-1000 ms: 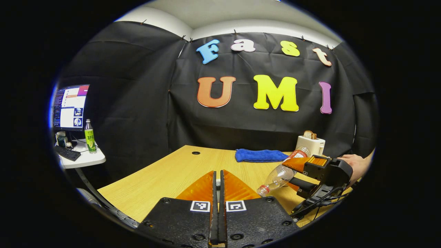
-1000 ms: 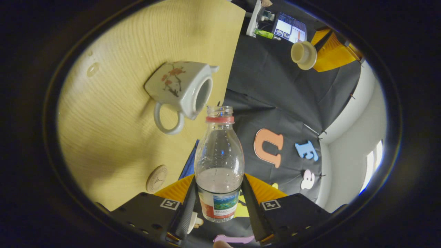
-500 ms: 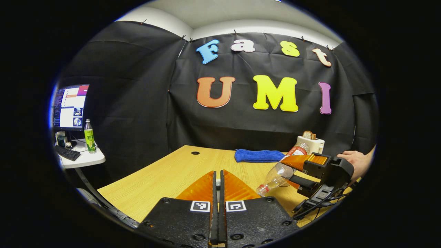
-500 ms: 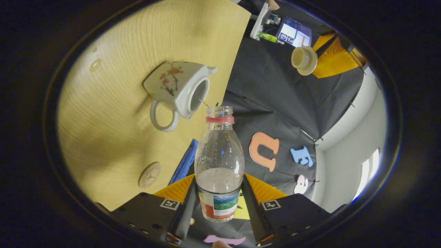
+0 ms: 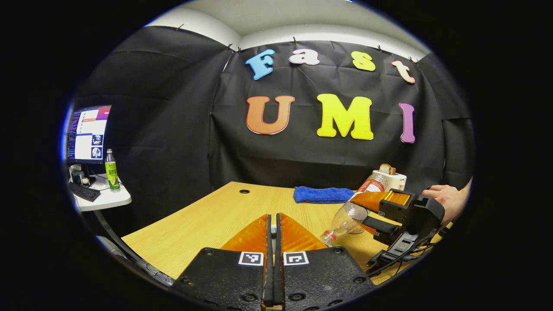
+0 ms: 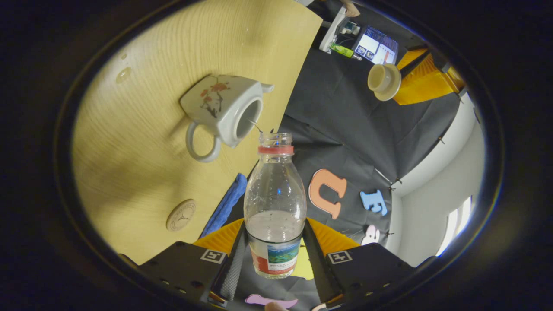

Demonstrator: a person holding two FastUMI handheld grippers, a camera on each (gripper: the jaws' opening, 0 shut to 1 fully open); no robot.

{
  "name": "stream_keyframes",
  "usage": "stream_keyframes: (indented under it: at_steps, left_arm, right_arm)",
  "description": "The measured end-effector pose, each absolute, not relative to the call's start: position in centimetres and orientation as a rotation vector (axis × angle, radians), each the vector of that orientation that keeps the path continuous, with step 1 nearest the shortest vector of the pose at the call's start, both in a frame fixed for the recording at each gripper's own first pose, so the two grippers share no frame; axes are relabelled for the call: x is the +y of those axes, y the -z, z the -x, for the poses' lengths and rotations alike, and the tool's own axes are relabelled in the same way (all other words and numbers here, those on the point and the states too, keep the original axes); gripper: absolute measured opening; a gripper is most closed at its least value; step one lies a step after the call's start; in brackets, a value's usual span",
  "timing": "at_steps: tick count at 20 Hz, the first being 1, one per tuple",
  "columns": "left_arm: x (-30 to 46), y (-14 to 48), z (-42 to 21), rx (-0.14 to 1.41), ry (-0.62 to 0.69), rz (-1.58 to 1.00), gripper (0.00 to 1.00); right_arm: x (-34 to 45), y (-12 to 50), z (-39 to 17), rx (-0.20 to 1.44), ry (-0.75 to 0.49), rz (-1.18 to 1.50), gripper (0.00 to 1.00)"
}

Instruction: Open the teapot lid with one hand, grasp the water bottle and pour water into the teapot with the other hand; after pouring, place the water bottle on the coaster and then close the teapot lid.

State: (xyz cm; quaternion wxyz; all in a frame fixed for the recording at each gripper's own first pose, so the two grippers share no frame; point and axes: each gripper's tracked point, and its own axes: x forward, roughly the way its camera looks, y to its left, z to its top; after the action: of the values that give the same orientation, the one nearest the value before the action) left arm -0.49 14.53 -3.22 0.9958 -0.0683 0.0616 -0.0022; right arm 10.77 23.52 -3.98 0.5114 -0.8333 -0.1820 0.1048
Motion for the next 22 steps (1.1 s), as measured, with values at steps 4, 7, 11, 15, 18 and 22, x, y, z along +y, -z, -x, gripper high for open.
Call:
stream_keyframes:
  at_steps: [4, 7, 11, 15, 18, 22]
  left_arm:
    - [14.6, 3.1, 0.6, 0.122, 0.007, 0.135, 0.03]
    - [14.7, 3.0, 0.6, 0.122, 0.003, 0.132, 0.03]
    - [14.9, 3.0, 0.7, 0.118, 0.003, 0.131, 0.03]
    - [14.9, 2.9, 0.7, 0.117, 0.002, 0.132, 0.03]
    - [15.0, 2.8, 0.7, 0.114, 0.0, 0.135, 0.03]
    - [15.0, 2.8, 0.8, 0.112, 0.0, 0.136, 0.03]
  right_arm:
    - [23.7, 3.8, -10.7, -0.45, -0.247, 2.028, 0.7]
    - [24.0, 3.5, -10.6, -0.472, -0.243, 2.048, 0.7]
    - [24.3, 2.9, -10.5, -0.492, -0.232, 2.067, 0.7]
    - [24.2, 2.6, -10.3, -0.499, -0.229, 2.078, 0.7]
    - [24.2, 2.6, -10.2, -0.5, -0.229, 2.081, 0.7]
    - [24.4, 2.3, -10.2, -0.506, -0.228, 2.09, 0.7]
